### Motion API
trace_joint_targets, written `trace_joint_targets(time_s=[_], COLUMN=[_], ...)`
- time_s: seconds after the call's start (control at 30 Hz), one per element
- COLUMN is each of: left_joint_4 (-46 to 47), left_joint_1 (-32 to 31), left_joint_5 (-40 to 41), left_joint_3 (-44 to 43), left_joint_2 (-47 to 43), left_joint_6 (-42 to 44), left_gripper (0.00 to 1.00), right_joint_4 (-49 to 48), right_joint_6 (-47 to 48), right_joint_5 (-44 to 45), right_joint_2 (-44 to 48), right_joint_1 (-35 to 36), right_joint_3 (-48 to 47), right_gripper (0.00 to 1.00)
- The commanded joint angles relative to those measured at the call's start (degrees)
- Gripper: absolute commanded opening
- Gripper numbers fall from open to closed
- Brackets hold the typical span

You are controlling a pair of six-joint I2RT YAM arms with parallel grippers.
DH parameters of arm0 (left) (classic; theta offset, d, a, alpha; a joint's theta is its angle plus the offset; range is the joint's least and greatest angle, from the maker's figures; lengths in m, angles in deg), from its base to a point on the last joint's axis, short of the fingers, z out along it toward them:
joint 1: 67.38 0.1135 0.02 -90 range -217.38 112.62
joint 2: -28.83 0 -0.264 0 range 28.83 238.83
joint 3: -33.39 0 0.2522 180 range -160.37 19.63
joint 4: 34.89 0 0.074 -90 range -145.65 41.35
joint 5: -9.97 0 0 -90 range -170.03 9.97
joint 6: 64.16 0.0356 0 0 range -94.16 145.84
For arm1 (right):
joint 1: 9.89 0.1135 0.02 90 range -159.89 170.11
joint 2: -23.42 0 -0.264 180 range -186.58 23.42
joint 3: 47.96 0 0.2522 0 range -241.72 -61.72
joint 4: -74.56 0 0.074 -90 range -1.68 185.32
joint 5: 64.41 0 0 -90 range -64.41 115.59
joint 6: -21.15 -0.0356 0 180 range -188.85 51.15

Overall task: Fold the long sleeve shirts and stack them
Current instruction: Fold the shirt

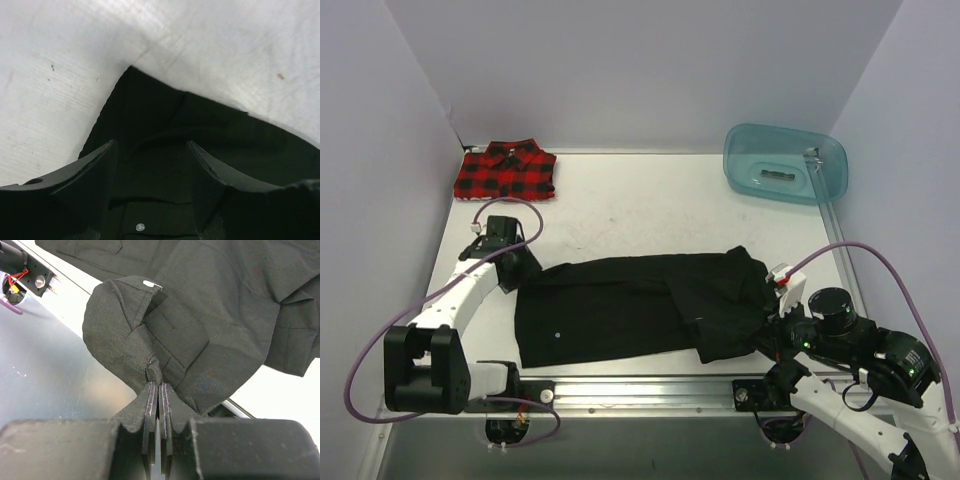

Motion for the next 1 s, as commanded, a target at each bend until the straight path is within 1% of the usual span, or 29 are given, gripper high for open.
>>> trace_joint_targets(time_s=[0.0, 0.07, 0.1, 0.2, 0.3, 0.33, 0.37, 0.43, 0.53, 0.63, 0.83, 0.87, 0.9, 0.97], left_joint_4=[3.4, 5.9, 9.0, 12.8, 13.9, 14.1, 14.5, 15.5, 17.6, 19.8, 18.3, 18.1, 18.0, 17.9], left_joint_1=[1.3, 2.8, 3.5, 4.0, 4.1, 5.7, 6.1, 7.7, 9.2, 9.5, 9.6, 9.6, 9.6, 9.6], left_joint_5=[-2.1, -3.3, -5.3, -7.4, -7.5, -7.4, -7.3, -7.6, -7.8, -8.2, -9.0, -9.0, -10.5, -10.4], left_joint_3=[4.0, 5.4, 7.2, 9.9, 11.9, 12.3, 12.7, 14.0, 15.1, 14.8, 11.2, 11.1, 11.2, 11.2], left_joint_2=[0.9, 1.3, 1.4, 1.4, 1.4, 1.3, 1.2, 1.1, 0.7, 1.5, 7.5, 7.5, 6.9, 5.3], left_joint_6=[-4.8, -6.8, -7.4, -9.2, -10.4, -11.1, -11.5, -12.7, -13.6, -13.7, -12.8, -12.8, -12.6, -11.9], left_gripper=[0.64, 0.62, 0.62, 0.59, 0.57, 0.56, 0.53, 0.53, 0.53, 0.55, 0.55, 0.54, 0.56, 0.59], right_joint_4=[1.2, 1.2, 1.3, 2.0, 3.5, 3.9, 5.0, 6.3, 9.8, 11.2, 12.7, 13.1, 13.1, 13.1], right_joint_6=[0.3, 0.3, 0.4, 0.4, 0.3, 0.3, 0.3, 0.3, 0.8, 1.0, 1.0, 1.0, 1.1, 1.5], right_joint_5=[0.5, 0.3, 0.3, 0.7, 2.0, 2.3, 3.0, 3.9, 6.0, 7.6, 8.1, 8.0, 7.4, 7.0], right_joint_2=[-0.6, -0.4, -0.3, 0.1, 0.7, 0.9, 1.0, 0.7, 0.1, 0.1, -0.2, -0.5, -1.1, -1.7], right_joint_1=[0.2, 0.3, 0.2, 0.3, 0.2, 0.2, 0.2, 0.2, 0.2, 0.2, 0.3, 0.3, 0.3, 0.3], right_joint_3=[-1.7, -1.7, -1.8, -2.8, -4.4, -4.9, -5.3, -6.8, -8.9, -10.4, -10.3, -10.2, -10.1, -10.1], right_gripper=[0.00, 0.00, 0.00, 0.00, 0.00, 0.00, 0.00, 0.00, 0.00, 0.00, 0.00, 0.00, 0.00, 0.00])
